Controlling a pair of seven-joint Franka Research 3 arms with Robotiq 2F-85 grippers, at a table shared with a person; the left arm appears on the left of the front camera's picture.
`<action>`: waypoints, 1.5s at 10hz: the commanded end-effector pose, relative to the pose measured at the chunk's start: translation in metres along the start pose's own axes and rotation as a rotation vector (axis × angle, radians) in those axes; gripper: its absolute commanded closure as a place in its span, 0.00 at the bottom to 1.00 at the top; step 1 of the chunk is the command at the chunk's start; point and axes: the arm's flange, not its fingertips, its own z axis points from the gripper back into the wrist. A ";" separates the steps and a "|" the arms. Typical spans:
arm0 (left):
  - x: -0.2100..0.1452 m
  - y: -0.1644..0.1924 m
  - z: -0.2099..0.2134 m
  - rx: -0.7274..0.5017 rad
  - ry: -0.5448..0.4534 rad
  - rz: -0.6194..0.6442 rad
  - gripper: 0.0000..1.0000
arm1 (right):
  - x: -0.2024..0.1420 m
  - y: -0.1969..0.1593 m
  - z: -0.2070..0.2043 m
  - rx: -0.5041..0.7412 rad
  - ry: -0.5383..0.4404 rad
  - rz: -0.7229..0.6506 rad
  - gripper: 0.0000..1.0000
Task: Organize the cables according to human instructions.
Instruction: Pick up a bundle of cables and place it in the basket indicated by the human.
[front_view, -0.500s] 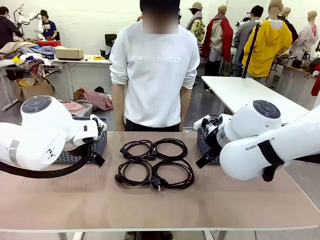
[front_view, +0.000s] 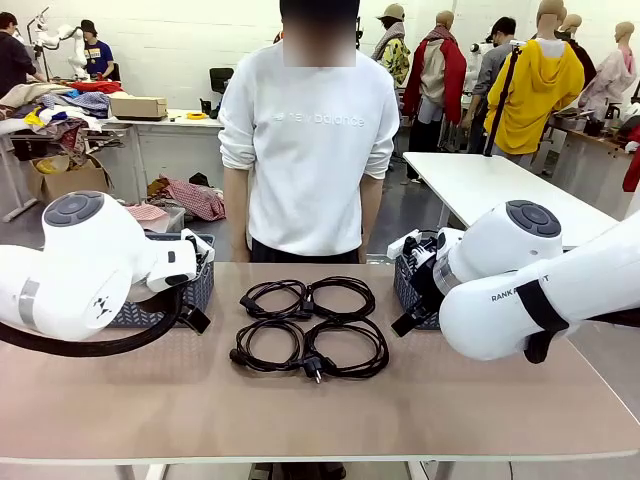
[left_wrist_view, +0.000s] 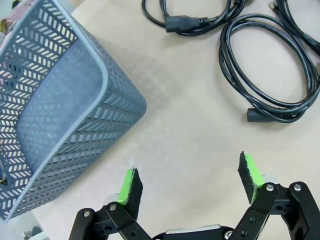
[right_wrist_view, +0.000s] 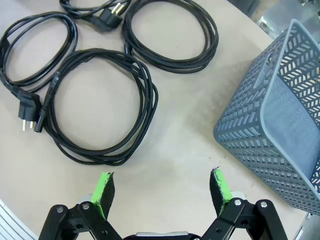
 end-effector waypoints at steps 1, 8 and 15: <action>0.000 0.001 0.000 0.001 0.000 0.002 0.00 | 0.000 0.000 0.000 0.000 0.000 0.000 0.00; 0.001 0.004 0.004 0.001 -0.001 -0.013 0.00 | 0.000 0.000 0.000 0.000 0.000 0.000 0.00; 0.008 0.071 0.079 -0.125 -0.097 -0.122 0.00 | 0.007 -0.069 0.069 0.224 -0.122 0.086 0.00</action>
